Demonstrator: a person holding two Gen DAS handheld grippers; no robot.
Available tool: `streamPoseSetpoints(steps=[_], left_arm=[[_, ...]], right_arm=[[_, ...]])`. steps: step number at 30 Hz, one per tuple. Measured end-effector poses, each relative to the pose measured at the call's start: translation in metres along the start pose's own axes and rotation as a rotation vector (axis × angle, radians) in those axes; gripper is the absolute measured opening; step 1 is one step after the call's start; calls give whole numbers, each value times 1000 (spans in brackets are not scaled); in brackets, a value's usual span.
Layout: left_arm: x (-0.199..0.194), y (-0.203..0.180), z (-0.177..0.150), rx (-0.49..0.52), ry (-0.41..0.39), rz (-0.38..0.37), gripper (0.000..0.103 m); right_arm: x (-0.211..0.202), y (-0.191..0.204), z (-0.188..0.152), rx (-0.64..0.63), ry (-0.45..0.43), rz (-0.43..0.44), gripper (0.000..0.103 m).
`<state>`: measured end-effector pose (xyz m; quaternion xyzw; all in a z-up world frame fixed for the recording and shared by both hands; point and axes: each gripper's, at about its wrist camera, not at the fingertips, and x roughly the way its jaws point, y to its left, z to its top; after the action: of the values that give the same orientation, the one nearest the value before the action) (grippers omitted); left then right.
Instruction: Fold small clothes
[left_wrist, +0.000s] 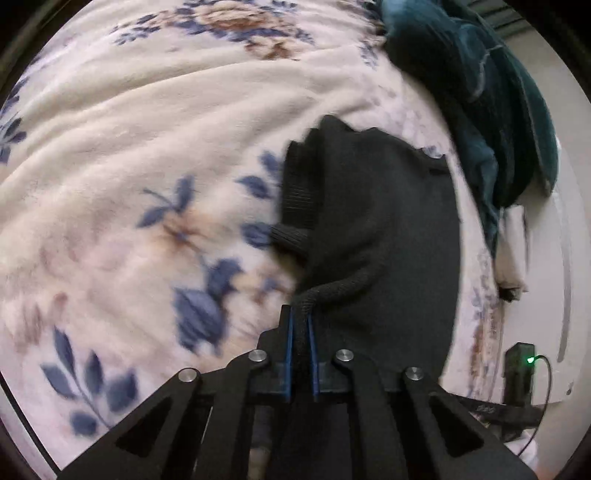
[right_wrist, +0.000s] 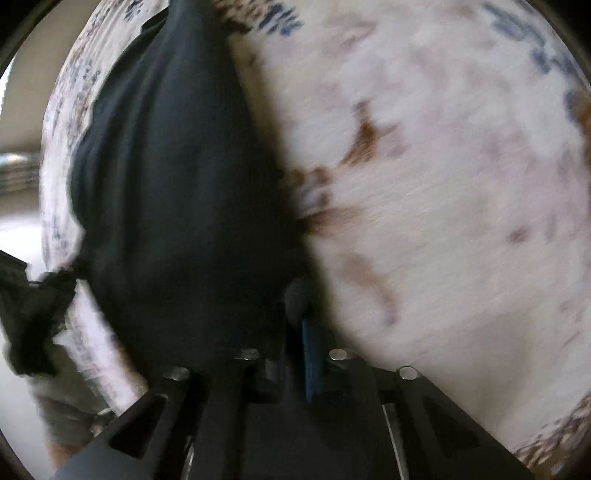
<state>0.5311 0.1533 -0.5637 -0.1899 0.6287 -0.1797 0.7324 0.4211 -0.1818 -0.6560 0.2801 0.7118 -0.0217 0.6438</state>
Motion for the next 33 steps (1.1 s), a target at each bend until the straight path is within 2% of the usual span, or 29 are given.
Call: streamPoseSetpoints(steps=[1,3,5,6,7,8,9,10,11,13,15,17,19,22,24,25,26,27,28,29,30,31,33], left_arm=[[12,6,-1,17,34,23,6],[16,5,1,11,51,2,6],[6,1,3,2,76,-21,10],[-4,-1,1,-1,82,-45,13],[-13,-4,-4,9,73,-44,24],[-22,-7,-11,21,63,-34,32],[-33,-9,-21,33,54,-37,50],[-43,-13,-35,41,46,-49,56],[-52,-14,-54,39,45,-48,56],[-57,-11,-88,26,72,-58,56],[-50,-9,-121,-3,108,-32,56],[-40,-5,-147,-46,143,-39,56],[-26,-4,-160,-74,165,-20,56],[-11,-2,-167,-93,145,20,56],[-6,5,-166,-163,122,5,54],[-7,8,-166,-190,105,-1,47],[-10,11,-163,-187,92,22,35],[-13,14,-161,-172,87,51,12],[-17,21,-159,-171,82,38,11],[-20,25,-160,-182,80,26,10],[-24,27,-160,-182,83,26,10],[-29,27,-161,-160,95,23,10],[-37,23,-167,-136,131,-16,13]], right_arm=[[1,-4,2,17,-1,-9,7],[7,-10,4,51,17,-22,7],[10,-1,6,32,35,-56,7],[10,5,7,10,52,-65,8],[9,8,9,2,62,-62,11],[4,9,6,-1,77,-46,20],[-2,7,2,0,86,-16,28],[-8,5,-5,-3,90,24,46],[-15,1,-13,-5,90,47,59],[-27,-6,-30,-12,90,54,61],[-32,-19,-60,-5,106,46,61],[-32,-33,-83,23,128,47,61],[-30,-50,-106,54,149,50,61],[-14,-63,-132,76,173,58,61],[3,-72,-137,93,197,82,61],[10,-69,-137,94,204,84,61],[19,-69,-140,96,223,86,61],[30,-68,-144,97,248,100,61],[35,-67,-147,95,247,104,61],[35,-66,-149,86,228,101,50],[32,-66,-151,68,191,85,35],[32,-65,-158,62,183,69,10],[31,-69,-160,89,177,62,10]])
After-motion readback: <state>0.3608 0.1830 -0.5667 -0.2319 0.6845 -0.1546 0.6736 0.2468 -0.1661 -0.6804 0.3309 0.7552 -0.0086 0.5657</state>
